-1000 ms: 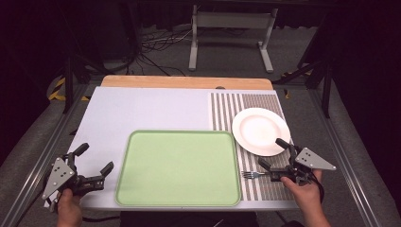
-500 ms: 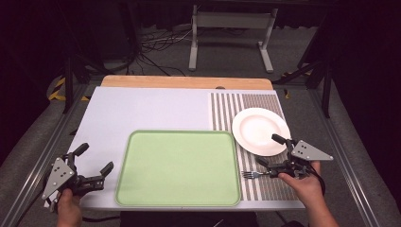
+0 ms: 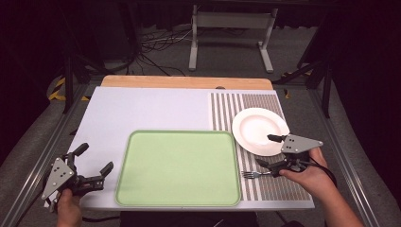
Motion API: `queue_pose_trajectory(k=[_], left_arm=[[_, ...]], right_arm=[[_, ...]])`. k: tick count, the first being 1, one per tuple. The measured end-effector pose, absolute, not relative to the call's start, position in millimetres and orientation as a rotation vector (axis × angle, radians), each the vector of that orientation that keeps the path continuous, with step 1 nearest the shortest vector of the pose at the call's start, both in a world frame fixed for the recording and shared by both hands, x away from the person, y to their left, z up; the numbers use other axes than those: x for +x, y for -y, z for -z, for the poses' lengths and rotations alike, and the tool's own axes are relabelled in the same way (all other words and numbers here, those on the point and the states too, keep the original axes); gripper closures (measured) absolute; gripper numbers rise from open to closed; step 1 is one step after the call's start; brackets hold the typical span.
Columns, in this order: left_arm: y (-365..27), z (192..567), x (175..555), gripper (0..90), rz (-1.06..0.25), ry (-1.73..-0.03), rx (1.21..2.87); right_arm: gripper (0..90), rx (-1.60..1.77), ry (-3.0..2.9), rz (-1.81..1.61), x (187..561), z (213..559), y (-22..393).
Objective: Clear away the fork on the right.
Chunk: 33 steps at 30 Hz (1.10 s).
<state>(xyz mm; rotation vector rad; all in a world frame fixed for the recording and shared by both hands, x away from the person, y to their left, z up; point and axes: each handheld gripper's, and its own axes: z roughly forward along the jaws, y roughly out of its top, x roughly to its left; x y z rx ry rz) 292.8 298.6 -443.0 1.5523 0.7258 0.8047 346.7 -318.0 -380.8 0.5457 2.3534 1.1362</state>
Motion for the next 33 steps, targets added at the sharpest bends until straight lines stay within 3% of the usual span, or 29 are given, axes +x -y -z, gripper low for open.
queue_pose_trajectory(k=[33], left_arm=[[-299.4,443.2,293.0,0.0,-0.806,-0.733,1.548]], right_arm=[[14.5,0.333,-2.812,-0.544,363.7,389.7,305.4]])
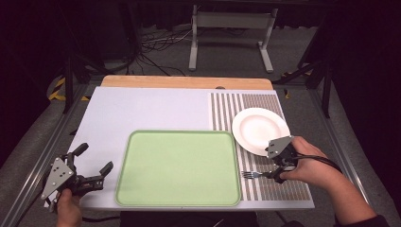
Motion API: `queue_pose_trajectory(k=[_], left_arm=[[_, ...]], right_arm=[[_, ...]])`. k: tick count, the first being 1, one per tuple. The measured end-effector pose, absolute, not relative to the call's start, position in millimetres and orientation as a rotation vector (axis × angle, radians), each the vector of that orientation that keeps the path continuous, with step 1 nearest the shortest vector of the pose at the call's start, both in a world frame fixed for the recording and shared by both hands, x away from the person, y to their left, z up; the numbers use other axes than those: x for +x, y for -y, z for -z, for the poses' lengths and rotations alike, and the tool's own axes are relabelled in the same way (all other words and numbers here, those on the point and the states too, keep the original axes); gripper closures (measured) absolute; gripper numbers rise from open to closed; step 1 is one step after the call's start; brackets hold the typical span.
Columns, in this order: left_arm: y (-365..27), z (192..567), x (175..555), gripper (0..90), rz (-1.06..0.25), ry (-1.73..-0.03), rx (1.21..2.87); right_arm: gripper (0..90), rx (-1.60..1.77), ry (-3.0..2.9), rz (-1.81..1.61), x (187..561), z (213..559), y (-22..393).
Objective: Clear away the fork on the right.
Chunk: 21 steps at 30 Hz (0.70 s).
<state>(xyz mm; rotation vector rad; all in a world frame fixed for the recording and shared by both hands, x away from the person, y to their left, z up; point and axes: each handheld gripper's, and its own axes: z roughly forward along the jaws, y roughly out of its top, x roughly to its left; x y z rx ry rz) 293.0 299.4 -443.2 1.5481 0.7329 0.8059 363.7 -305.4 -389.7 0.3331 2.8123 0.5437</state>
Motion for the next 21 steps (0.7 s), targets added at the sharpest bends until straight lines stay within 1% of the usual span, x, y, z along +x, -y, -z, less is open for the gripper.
queue_pose_trajectory(k=[21], left_arm=[[-299.6,443.1,292.9,0.0,-0.803,-0.731,1.546]], right_arm=[[16.4,0.256,-2.962,-0.312,367.8,396.3,296.1]])
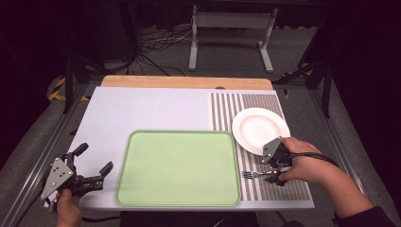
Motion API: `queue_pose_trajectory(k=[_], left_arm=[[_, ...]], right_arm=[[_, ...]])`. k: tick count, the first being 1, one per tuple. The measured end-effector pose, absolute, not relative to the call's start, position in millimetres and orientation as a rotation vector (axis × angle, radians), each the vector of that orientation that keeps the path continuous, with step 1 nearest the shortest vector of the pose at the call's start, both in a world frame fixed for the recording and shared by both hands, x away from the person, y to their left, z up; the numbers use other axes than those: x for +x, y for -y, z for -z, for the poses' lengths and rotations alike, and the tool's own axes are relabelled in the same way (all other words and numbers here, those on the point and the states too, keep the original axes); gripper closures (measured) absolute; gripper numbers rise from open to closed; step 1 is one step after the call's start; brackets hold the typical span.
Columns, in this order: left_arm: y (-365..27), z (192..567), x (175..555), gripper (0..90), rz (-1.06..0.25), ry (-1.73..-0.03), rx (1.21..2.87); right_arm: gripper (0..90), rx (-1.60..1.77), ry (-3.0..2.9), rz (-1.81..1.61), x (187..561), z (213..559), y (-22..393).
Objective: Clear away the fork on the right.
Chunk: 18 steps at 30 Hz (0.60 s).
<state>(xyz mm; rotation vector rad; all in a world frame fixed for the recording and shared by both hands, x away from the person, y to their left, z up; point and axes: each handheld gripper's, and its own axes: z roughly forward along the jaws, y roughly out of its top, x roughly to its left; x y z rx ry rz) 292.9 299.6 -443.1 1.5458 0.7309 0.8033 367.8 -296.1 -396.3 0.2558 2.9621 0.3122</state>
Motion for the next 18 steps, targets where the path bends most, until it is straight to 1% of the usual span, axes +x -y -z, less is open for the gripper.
queue_pose_trajectory(k=[3,8,13,17,18], left_arm=[[-299.6,443.1,292.9,0.0,-0.803,-0.731,1.546],[-299.5,443.2,293.0,0.0,-0.804,-0.731,1.546],[-299.4,443.1,292.9,0.0,-0.803,-0.731,1.546],[-299.7,443.1,292.9,0.0,-0.804,-0.731,1.546],[-299.7,443.1,292.9,0.0,-0.804,-0.731,1.546]], right_arm=[[16.8,0.252,-2.975,-0.284,368.7,397.4,296.7],[20.0,0.213,-2.988,-0.254,368.8,400.7,296.5],[27.1,0.174,-3.011,-0.212,369.4,404.1,296.4],[38.7,0.142,-3.025,-0.173,372.0,406.5,297.7],[38.7,0.142,-3.025,-0.173,372.0,406.5,297.7]])
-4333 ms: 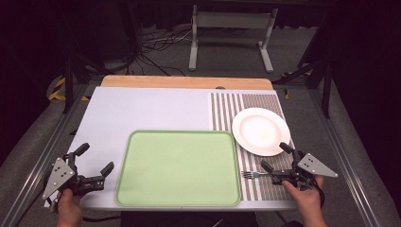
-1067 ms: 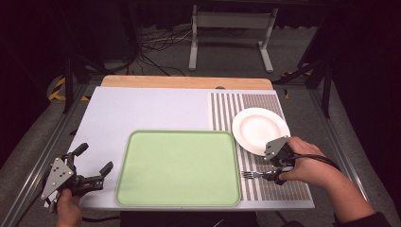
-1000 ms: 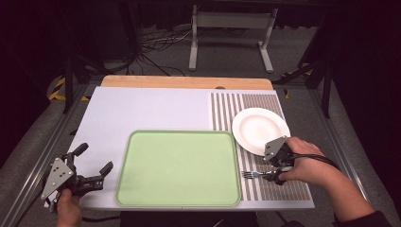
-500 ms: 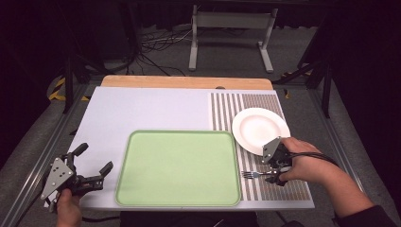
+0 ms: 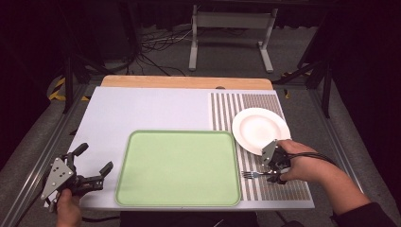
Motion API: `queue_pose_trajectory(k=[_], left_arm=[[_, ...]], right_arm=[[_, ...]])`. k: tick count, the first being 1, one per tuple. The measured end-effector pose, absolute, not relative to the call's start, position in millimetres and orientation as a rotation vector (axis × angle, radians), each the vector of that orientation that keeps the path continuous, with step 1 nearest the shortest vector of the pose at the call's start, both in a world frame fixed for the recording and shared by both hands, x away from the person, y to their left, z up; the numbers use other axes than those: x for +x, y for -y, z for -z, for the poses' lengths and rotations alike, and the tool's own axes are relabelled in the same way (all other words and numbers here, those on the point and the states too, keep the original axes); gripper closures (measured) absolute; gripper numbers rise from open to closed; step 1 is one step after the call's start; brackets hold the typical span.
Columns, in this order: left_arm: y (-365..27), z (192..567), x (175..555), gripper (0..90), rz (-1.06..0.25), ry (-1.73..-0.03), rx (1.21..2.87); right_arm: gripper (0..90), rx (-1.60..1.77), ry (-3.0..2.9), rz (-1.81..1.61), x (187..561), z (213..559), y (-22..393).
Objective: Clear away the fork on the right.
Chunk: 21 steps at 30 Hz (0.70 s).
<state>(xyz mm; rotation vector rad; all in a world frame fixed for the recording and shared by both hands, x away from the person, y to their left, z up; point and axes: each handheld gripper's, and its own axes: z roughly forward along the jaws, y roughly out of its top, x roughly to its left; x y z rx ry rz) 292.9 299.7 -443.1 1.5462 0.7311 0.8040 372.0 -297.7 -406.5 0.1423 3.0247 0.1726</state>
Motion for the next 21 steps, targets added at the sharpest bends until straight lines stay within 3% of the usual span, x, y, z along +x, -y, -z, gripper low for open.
queue_pose_trajectory(k=[3,7,15,21], left_arm=[[-299.5,443.2,293.0,0.0,-0.803,-0.73,1.547],[-299.6,443.1,293.1,0.0,-0.805,-0.729,1.548],[-299.4,443.2,293.0,0.0,-0.804,-0.73,1.55],[-299.5,443.2,293.0,0.0,-0.804,-0.731,1.549]], right_arm=[[50.7,0.101,-3.055,-0.099,373.6,407.2,298.5],[59.6,0.071,-3.071,-0.043,375.1,408.5,299.4],[73.4,0.035,-3.082,0.024,376.6,412.7,299.6],[77.5,0.02,-3.091,0.043,375.7,412.9,297.8]])
